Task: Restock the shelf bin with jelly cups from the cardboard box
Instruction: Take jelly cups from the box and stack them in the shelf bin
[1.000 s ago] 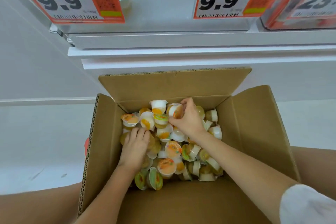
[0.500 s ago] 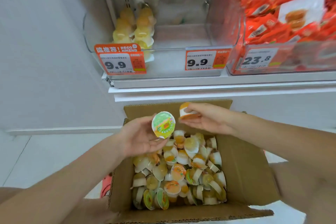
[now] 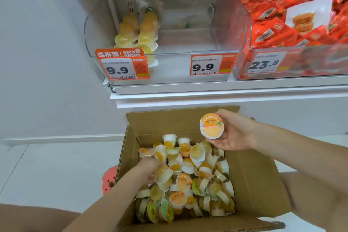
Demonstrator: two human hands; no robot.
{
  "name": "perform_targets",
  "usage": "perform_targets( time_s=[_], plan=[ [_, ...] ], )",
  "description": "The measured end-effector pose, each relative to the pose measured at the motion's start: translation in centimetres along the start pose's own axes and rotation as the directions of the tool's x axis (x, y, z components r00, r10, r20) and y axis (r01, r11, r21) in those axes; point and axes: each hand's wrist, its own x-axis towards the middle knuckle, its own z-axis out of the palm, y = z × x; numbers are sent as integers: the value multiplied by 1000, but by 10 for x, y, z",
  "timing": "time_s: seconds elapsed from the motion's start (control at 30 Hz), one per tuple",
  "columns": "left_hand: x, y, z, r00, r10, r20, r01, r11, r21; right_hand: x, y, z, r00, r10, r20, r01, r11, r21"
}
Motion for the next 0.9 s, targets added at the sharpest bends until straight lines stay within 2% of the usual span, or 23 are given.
perform_targets(
  time_s=[0.07, 0.13, 0.17, 0.33, 0.47, 0.57, 0.63, 0.73, 0.83, 0.9],
  plan=[
    [26, -3, 9, 949, 263, -172, -215, 942, 256, 7, 0, -6, 999, 32, 1, -32, 999, 7],
    [37, 10, 20, 879, 410, -243, -325, 888, 325, 13, -3, -10, 999, 54, 4, -54, 998, 12],
    [46, 17, 27, 864, 428, -266, -336, 883, 329, 15, -5, -12, 998, 62, 9, -62, 998, 12],
    [89, 46, 57, 887, 294, -357, -133, 901, 412, 16, -19, -10, 997, 63, 53, -64, 998, 23],
    [93, 46, 58, 891, 246, -381, -124, 941, 316, 17, -24, -7, 997, 36, 75, -40, 998, 54],
    [71, 37, 44, 880, 383, -281, -304, 909, 284, 15, -26, -1, 997, 22, 80, -26, 998, 60],
    [42, 39, 27, 849, 518, -107, -488, 845, 217, 10, -29, 7, 996, -32, 77, 27, 998, 61],
    [-21, 57, -1, 764, 637, 105, -645, 761, 77, -4, -34, 28, 967, -231, 107, 233, 972, -10],
    [-87, 72, -27, 712, 675, 195, -674, 734, -81, -26, -33, 48, 852, -477, 218, 513, 844, -159],
    [-122, 75, -45, 665, 699, 263, -633, 715, -297, -48, -27, 57, 730, -609, 311, 682, 679, -271]
  ],
)
